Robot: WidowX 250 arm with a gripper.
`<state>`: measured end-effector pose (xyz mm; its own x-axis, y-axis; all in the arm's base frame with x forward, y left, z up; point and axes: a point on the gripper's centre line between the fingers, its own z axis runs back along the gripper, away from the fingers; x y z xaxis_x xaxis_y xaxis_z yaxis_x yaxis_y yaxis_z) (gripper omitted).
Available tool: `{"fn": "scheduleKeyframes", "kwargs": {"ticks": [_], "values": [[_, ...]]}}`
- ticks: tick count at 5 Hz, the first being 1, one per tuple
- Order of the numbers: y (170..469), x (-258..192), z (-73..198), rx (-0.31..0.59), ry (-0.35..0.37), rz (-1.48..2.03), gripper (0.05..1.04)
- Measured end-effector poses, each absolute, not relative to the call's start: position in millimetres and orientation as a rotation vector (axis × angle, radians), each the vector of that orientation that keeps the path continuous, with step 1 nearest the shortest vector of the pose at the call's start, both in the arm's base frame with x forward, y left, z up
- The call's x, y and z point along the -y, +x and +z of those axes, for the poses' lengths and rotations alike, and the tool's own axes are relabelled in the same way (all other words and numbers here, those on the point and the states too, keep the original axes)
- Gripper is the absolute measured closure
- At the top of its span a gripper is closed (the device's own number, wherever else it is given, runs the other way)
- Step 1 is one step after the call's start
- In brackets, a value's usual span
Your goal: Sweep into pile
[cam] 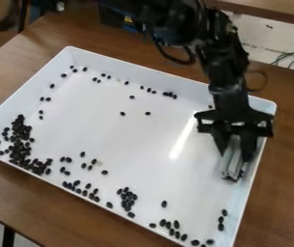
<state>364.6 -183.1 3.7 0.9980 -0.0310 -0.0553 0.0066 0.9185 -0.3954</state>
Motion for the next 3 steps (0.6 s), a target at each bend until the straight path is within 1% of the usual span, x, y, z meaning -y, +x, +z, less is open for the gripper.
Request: {"fn": "scheduleKeyframes", "kwargs": {"ticks": [1,2,3], "values": [[376.9,157.8,1.0,-0.052,-0.424,0.023,0.727],[381.3,138.5,-2.6,-0.063,-0.432,0.035,0.727],[381.9,106.0,-3.1,-0.06,-0.431,0.088,0.727]]}}
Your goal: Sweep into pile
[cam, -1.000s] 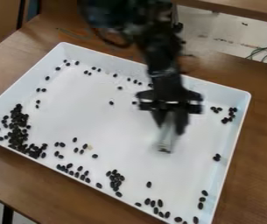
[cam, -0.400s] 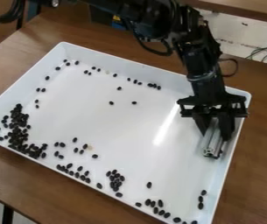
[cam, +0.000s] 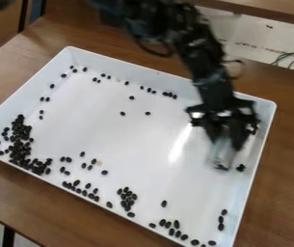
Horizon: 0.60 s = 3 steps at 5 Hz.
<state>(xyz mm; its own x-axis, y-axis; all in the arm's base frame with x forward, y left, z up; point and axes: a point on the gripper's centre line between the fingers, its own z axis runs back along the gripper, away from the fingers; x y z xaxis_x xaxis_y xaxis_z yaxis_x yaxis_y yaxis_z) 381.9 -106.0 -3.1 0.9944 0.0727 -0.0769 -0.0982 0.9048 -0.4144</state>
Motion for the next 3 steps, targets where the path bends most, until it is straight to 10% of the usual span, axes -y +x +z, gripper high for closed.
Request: {"fn": "scheduleKeyframes", "kwargs": {"ticks": [3], "values": [[368.1,-33.8,-4.3,-0.026,-0.414,0.34,0.727]]}}
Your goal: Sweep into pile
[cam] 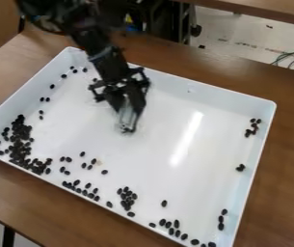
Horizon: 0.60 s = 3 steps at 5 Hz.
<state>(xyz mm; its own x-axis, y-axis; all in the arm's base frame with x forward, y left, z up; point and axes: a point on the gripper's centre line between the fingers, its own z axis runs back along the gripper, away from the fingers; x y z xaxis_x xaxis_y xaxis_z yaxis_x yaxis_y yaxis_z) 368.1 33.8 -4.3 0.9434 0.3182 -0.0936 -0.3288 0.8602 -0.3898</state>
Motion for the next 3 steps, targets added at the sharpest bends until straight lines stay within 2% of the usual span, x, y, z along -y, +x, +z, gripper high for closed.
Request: {"fn": "scheduleKeyframes", "kwargs": {"ticks": [1,3], "values": [[365.7,-46.8,-8.4,-0.023,-0.417,0.35,0.727],[348.9,-113.3,-6.9,0.042,-0.397,0.527,0.727]]}}
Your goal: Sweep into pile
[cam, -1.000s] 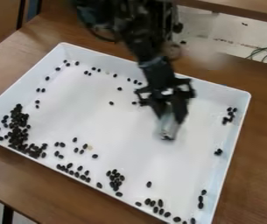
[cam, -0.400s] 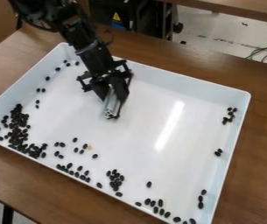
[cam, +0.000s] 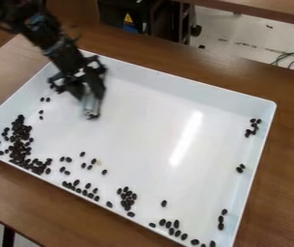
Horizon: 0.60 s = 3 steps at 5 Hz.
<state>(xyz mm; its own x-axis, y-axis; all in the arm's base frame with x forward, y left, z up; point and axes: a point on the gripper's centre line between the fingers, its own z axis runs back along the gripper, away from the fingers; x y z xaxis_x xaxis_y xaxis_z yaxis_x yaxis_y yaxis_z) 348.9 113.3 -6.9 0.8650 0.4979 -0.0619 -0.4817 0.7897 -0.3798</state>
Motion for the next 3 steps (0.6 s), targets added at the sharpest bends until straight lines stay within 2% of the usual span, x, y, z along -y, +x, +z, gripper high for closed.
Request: {"fn": "scheduleKeyframes", "kwargs": {"ticks": [1,2,3], "values": [[324.9,-138.8,-5.7,0.063,-0.351,0.588,0.727],[295.4,-141.4,-4.9,0.059,-0.337,0.611,0.727],[274.1,-128.2,-1.4,0.064,-0.353,0.613,0.727]]}}
